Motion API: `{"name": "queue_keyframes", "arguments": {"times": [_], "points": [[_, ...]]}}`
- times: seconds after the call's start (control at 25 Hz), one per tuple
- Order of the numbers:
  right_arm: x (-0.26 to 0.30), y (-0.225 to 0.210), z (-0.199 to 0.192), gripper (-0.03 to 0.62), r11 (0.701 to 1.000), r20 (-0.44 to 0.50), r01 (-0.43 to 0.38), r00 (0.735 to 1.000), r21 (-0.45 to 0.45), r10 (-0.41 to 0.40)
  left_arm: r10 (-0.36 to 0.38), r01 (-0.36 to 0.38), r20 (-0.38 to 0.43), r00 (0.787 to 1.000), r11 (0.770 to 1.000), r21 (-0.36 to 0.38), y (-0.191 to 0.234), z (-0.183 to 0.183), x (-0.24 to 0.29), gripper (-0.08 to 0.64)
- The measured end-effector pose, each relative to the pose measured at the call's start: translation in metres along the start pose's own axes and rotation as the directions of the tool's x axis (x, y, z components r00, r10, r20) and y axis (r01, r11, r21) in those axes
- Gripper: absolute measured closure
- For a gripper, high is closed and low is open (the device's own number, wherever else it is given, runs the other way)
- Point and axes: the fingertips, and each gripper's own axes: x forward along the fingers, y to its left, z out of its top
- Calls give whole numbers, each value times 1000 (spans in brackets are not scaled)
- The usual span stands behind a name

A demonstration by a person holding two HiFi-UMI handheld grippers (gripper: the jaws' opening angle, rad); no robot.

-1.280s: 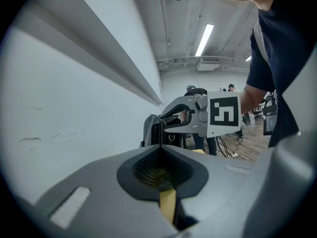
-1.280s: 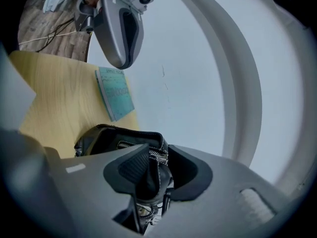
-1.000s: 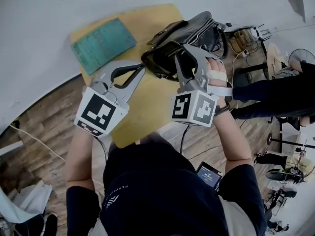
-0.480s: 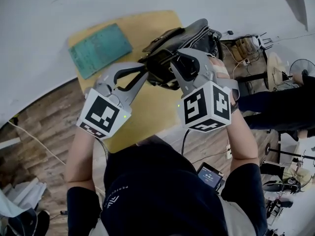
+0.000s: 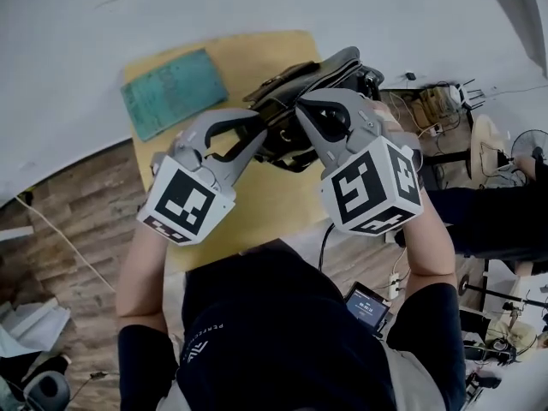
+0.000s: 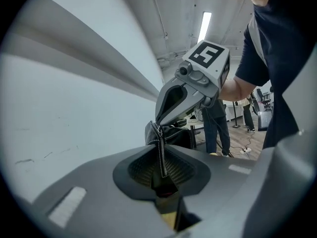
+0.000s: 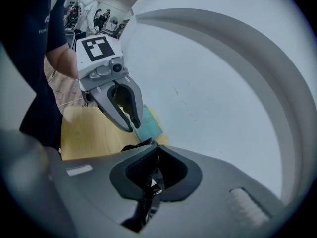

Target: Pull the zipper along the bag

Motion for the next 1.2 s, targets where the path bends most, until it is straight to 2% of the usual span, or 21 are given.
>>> {"name": "queue_keyframes", "arguments": {"times": [0.32, 0.56, 0.68, 0.88, 1.12, 1.2], "points": [[-3, -5, -2, 583, 988, 97, -143, 986, 60, 137, 34, -33, -23, 999, 999, 27, 9, 10, 18, 475], [-5, -10, -6, 583, 944, 186, -295, 946, 147, 266, 4, -1, -68, 998, 999, 47, 12, 11, 34, 404], [-5, -13, -9, 583, 909, 234, -373, 915, 186, 328, -29, 34, -89, 996, 998, 60, 12, 6, 40, 391], [-1, -15, -11, 583, 847, 293, -484, 861, 220, 415, -98, 106, -100, 990, 991, 81, 13, -3, 44, 410], [5, -22, -12, 583, 720, 385, -627, 769, 298, 510, -130, 142, -114, 985, 983, 112, 19, -11, 45, 410], [6, -24, -14, 583, 688, 406, -653, 749, 316, 524, -122, 137, -115, 986, 982, 132, 20, -11, 47, 402]]}}
